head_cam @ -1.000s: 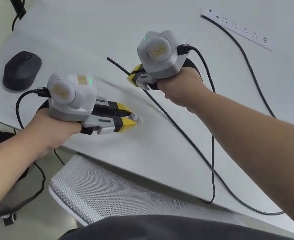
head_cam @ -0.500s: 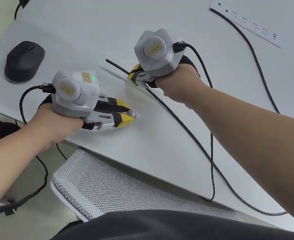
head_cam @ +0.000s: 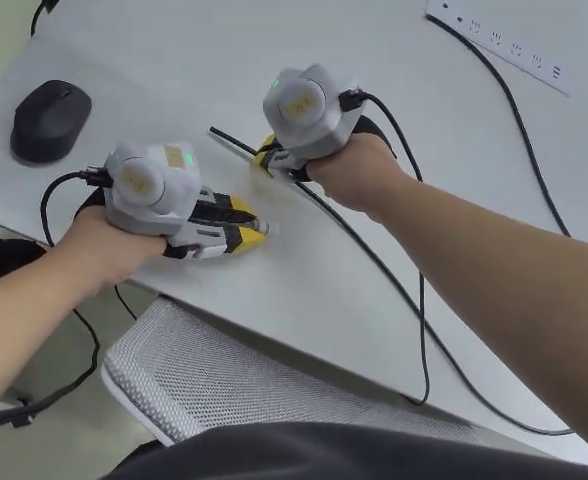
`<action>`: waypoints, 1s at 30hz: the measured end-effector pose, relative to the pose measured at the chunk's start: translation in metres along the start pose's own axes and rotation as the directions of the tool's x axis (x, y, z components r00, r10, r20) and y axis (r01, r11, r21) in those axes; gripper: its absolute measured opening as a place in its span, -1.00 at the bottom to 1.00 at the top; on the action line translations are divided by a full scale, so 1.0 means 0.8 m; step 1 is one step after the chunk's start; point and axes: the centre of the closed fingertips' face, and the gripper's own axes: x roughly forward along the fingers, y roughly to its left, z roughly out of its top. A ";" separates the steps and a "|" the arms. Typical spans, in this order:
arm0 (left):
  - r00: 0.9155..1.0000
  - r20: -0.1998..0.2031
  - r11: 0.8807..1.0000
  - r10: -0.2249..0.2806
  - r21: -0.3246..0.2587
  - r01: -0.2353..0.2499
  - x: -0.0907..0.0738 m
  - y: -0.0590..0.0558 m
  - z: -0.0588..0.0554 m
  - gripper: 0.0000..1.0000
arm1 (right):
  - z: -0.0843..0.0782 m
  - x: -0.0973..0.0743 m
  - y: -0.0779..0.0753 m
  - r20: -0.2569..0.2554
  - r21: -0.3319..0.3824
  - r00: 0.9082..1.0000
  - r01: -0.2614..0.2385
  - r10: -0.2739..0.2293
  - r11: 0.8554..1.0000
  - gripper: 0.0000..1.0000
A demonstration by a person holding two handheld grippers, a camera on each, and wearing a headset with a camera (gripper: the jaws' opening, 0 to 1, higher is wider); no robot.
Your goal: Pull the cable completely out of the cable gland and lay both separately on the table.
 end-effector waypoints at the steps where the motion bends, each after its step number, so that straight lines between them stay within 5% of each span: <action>1: 1.000 -0.006 1.000 0.001 0.010 -0.001 0.000 0.000 0.000 -0.69 | 0.000 0.000 0.000 0.001 0.002 1.000 -0.001 0.001 1.000 -1.00; 19: 0.999 -0.041 0.998 0.029 0.055 -0.026 0.004 0.002 -0.005 -0.60 | 0.000 -0.002 -0.005 -0.011 -0.060 0.999 0.041 -0.042 0.997 -0.83; 30: 0.998 -0.036 0.997 0.043 0.062 -0.041 -0.003 0.000 0.002 -0.44 | 0.011 -0.038 -0.012 0.066 0.006 0.994 0.081 -0.081 0.997 -0.59</action>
